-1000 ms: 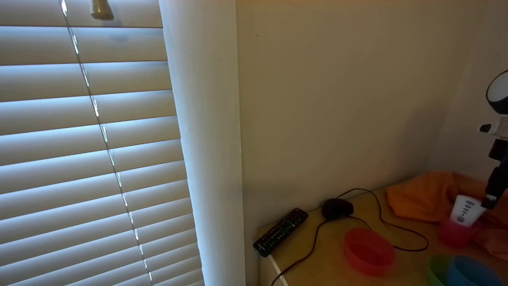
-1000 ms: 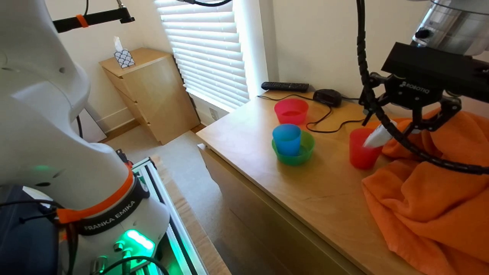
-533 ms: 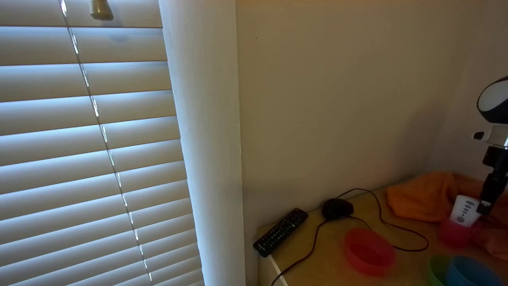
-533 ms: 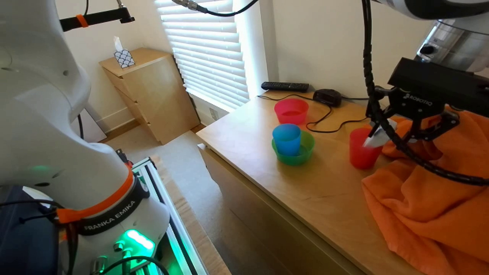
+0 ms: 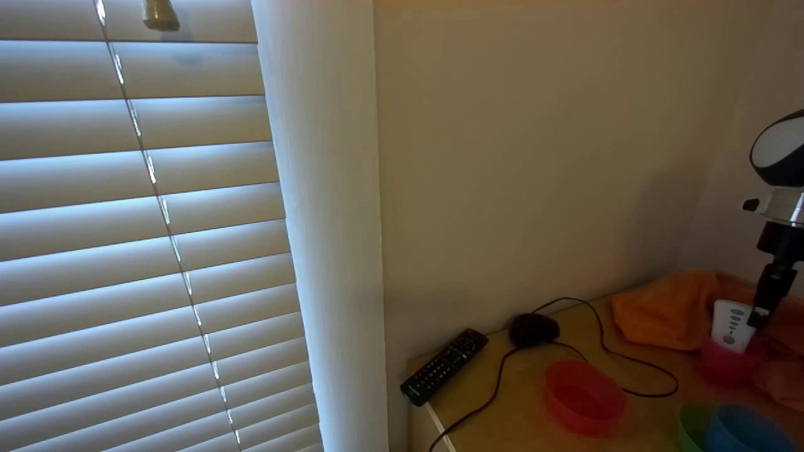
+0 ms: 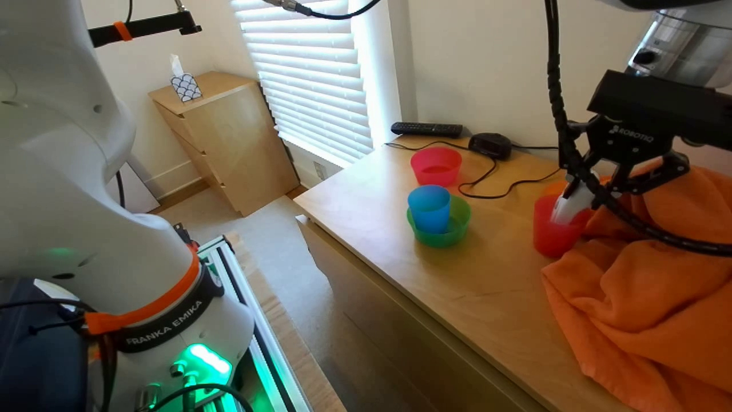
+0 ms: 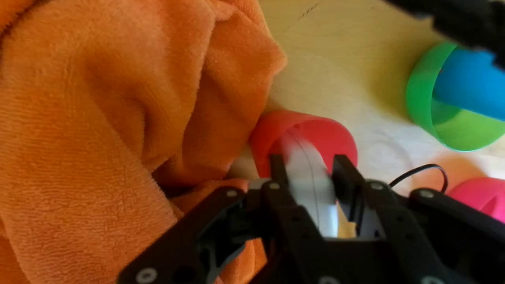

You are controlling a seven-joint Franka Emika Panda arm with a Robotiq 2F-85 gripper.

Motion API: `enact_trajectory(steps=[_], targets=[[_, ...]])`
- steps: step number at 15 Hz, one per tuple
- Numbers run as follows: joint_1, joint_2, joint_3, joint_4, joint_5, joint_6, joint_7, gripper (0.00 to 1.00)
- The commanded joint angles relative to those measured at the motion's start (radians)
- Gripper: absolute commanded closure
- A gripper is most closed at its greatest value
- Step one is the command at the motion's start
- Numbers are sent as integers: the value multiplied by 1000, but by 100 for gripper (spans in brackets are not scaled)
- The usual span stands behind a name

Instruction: Remove the white remote from the red cup and put it in the blue cup

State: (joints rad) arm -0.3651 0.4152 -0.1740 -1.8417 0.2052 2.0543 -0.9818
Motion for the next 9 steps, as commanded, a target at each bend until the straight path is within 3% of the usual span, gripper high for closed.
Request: enact_trajectory(steps=[1, 6, 9], targets=[[15, -125, 3, -83, -47, -27, 33, 91], [62, -338, -11, -197, -149, -70, 127, 91], [98, -469, 4, -279, -174, -67, 93, 91]])
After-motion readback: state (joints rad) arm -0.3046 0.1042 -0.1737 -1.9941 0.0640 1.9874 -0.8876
